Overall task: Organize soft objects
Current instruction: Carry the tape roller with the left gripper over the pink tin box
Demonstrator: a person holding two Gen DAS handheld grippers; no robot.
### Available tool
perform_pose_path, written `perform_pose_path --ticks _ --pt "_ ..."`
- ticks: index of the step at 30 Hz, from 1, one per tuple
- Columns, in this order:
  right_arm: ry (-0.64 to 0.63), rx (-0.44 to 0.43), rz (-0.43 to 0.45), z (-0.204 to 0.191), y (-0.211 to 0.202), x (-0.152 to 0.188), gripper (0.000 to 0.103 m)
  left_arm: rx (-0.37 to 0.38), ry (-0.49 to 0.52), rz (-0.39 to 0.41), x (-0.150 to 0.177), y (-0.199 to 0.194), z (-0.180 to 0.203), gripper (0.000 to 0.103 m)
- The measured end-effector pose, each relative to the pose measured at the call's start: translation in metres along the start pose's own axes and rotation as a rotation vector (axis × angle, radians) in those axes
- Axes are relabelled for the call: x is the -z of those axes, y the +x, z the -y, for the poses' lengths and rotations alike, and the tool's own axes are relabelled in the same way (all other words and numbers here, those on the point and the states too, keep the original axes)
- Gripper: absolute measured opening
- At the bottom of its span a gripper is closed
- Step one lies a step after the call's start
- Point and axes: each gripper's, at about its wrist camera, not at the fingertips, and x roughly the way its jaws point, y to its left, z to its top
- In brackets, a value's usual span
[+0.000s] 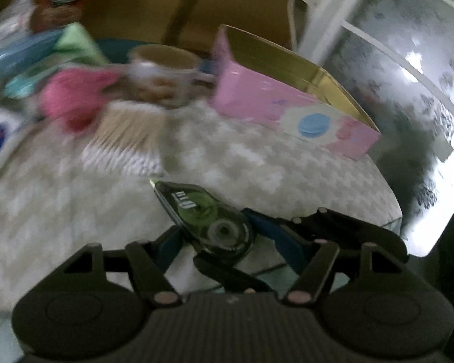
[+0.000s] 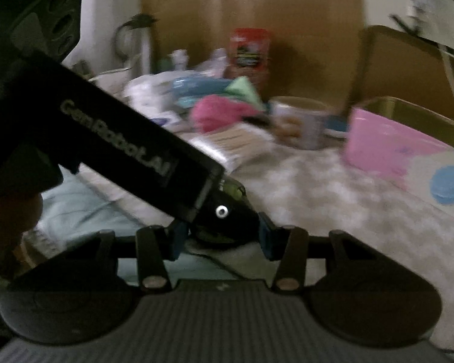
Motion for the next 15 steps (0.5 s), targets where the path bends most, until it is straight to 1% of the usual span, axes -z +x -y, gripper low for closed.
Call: perform_pose_path --ticks 5,9,11,15 --pt "0.084 0.103 0.009 0.031 -0.008 0.005 0.051 0.033 0.094 -0.033 -0.019 0.036 0.035 0.069" --pt "0.113 0.161 0.025 0.048 -0.015 0.009 0.051 0.055 0.124 -0.053 -0.030 0.055 0.053 0.069" --pt "0.124 0.181 0.054 0.054 -0.022 0.007 0.051 0.063 0.138 -0.044 -0.034 0.057 0.062 0.068" --pt "0.084 0.253 0.134 0.061 -0.033 -0.004 0.051 0.081 0.190 0.017 -0.050 0.055 0.085 0.067"
